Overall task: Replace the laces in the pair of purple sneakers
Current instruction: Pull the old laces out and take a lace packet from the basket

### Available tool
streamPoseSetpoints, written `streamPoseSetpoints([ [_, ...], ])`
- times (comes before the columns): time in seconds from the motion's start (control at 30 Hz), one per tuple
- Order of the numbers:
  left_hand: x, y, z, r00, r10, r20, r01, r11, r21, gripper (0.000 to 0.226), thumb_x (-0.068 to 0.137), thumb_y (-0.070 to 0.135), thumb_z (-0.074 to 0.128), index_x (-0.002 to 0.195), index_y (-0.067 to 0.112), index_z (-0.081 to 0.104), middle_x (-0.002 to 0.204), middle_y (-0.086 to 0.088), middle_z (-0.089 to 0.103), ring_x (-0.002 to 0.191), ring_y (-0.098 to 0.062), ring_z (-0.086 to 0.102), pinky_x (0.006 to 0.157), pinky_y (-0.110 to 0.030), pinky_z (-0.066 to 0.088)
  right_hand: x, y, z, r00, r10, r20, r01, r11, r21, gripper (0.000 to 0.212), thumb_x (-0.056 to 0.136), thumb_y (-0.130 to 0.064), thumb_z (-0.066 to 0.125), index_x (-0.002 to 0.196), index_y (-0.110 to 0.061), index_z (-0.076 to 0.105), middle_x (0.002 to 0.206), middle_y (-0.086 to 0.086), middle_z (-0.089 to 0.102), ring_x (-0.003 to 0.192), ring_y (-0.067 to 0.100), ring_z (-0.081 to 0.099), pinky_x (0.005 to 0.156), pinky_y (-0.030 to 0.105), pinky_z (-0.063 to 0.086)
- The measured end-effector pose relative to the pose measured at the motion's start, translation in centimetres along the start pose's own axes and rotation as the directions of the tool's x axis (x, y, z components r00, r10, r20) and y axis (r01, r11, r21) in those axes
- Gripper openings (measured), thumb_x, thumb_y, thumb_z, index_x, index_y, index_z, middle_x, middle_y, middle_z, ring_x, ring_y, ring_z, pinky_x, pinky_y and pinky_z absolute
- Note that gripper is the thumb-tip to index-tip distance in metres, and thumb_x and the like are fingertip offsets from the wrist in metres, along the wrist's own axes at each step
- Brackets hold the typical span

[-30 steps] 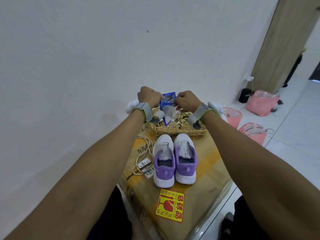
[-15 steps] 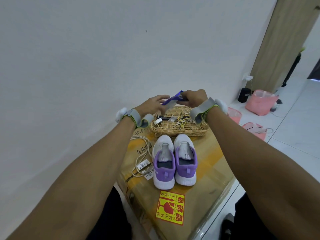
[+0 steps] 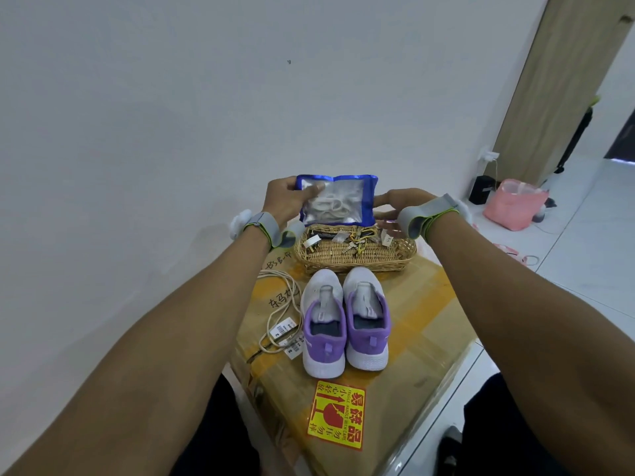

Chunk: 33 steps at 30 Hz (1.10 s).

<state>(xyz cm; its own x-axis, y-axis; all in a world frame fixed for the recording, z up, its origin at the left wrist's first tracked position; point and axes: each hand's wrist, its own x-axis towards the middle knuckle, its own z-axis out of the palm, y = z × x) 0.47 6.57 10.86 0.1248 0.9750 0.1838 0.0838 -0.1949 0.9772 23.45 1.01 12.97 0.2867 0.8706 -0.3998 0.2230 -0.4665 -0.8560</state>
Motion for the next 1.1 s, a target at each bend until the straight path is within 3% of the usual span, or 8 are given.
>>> streamPoseSetpoints([
  [0.1, 0.6, 0.4, -0.1, 0.998, -0.040, -0.039, 0.039, 0.999, -0.031, 0.048, 0.074, 0.047, 0.085, 0.088, 0.003, 0.072, 0.079, -0.011, 0.058, 0.071, -0.022, 0.055, 0.068, -0.040, 0.051, -0.5, 0.7, 0.6, 0.999, -0.027, 0.047, 0.020, 0.991, 0.132, 0.013, 0.085, -0.027, 0.070, 0.092, -0.016, 0.069, 0.106, 0.005, 0.074, 0.084, 0.021, 0.067, 0.075, 0.030, 0.051],
  [0.23, 0.8, 1.2, 0.5, 0.999, -0.024, -0.031, 0.026, 0.997, 0.076, 0.038, 0.090, 0.049, 0.068, 0.088, 0.012, 0.061, 0.082, -0.009, 0.050, 0.073, -0.019, 0.047, 0.057, -0.026, 0.042, -0.6, 1.0, 1.2, 0.987, -0.103, 0.121, 0.079, 0.979, 0.187, 0.030, 0.086, -0.034, 0.071, 0.106, -0.013, 0.065, 0.104, 0.006, 0.073, 0.091, 0.022, 0.069, 0.076, 0.034, 0.055],
  [0.33, 0.9, 1.5, 0.7, 0.999, -0.018, 0.032, 0.013, 0.988, 0.153, 0.037, 0.095, 0.048, 0.061, 0.089, 0.013, 0.056, 0.083, -0.009, 0.046, 0.073, -0.019, 0.044, 0.051, -0.022, 0.036, -0.7, 1.0, 1.9, 0.981, -0.142, 0.136, 0.105, 0.963, 0.249, 0.020, 0.094, -0.024, 0.061, 0.106, -0.008, 0.062, 0.108, 0.013, 0.070, 0.093, 0.027, 0.068, 0.083, 0.039, 0.056],
  [0.53, 0.5, 1.9, 1.3, 0.990, 0.007, 0.142, -0.027, 0.991, 0.134, 0.033, 0.096, 0.045, 0.061, 0.078, 0.017, 0.060, 0.081, -0.007, 0.055, 0.075, -0.019, 0.052, 0.071, -0.032, 0.043, -0.9, 0.7, 2.3, 0.977, -0.109, 0.183, 0.058, 0.963, 0.265, 0.033, 0.096, -0.015, 0.050, 0.129, -0.011, 0.053, 0.115, 0.014, 0.071, 0.097, 0.026, 0.073, 0.069, 0.038, 0.059],
  [0.73, 0.0, 1.5, 1.3, 0.993, 0.024, 0.118, -0.037, 0.994, 0.107, 0.034, 0.092, 0.043, 0.068, 0.076, 0.015, 0.059, 0.071, -0.005, 0.051, 0.063, -0.019, 0.048, 0.055, -0.023, 0.042, -0.8, 1.3, 3.2, 0.980, -0.137, 0.146, 0.076, 0.930, 0.360, 0.015, 0.096, -0.006, 0.055, 0.111, -0.006, 0.057, 0.090, 0.013, 0.067, 0.079, 0.026, 0.066, 0.074, 0.037, 0.057],
  [0.87, -0.1, 0.4, 0.9, 0.999, 0.029, 0.044, -0.034, 0.992, 0.120, 0.041, 0.092, 0.042, 0.069, 0.069, 0.013, 0.050, 0.070, -0.007, 0.040, 0.063, -0.018, 0.038, 0.051, -0.020, 0.033, -0.1, 1.9, 4.2, 0.971, -0.209, 0.113, 0.170, 0.944, 0.282, 0.019, 0.091, -0.007, 0.064, 0.108, -0.002, 0.057, 0.085, 0.010, 0.061, 0.072, 0.019, 0.058, 0.053, 0.025, 0.053],
  [0.93, -0.2, 0.1, 0.4, 0.998, 0.057, 0.015, -0.058, 0.992, 0.111, 0.043, 0.092, 0.040, 0.070, 0.072, 0.008, 0.050, 0.070, -0.008, 0.034, 0.063, -0.019, 0.032, 0.049, -0.019, 0.029, 0.1, 1.9, 4.6, 0.969, -0.210, 0.128, 0.165, 0.940, 0.299, 0.034, 0.087, -0.014, 0.071, 0.115, 0.001, 0.058, 0.088, 0.014, 0.064, 0.074, 0.023, 0.061, 0.056, 0.028, 0.055],
  [1.1, -0.2, -1.0, -1.0, 0.995, 0.026, -0.099, -0.014, 0.993, 0.119, 0.046, 0.094, 0.033, 0.069, 0.058, 0.017, 0.046, 0.059, 0.000, 0.037, 0.045, -0.007, 0.035, 0.047, -0.018, 0.032, 0.8, 2.8, 4.7, 0.964, -0.249, 0.090, 0.206, 0.920, 0.334, 0.008, 0.091, -0.013, 0.065, 0.089, -0.007, 0.060, 0.087, 0.011, 0.066, 0.075, 0.021, 0.063, 0.067, 0.031, 0.056],
])
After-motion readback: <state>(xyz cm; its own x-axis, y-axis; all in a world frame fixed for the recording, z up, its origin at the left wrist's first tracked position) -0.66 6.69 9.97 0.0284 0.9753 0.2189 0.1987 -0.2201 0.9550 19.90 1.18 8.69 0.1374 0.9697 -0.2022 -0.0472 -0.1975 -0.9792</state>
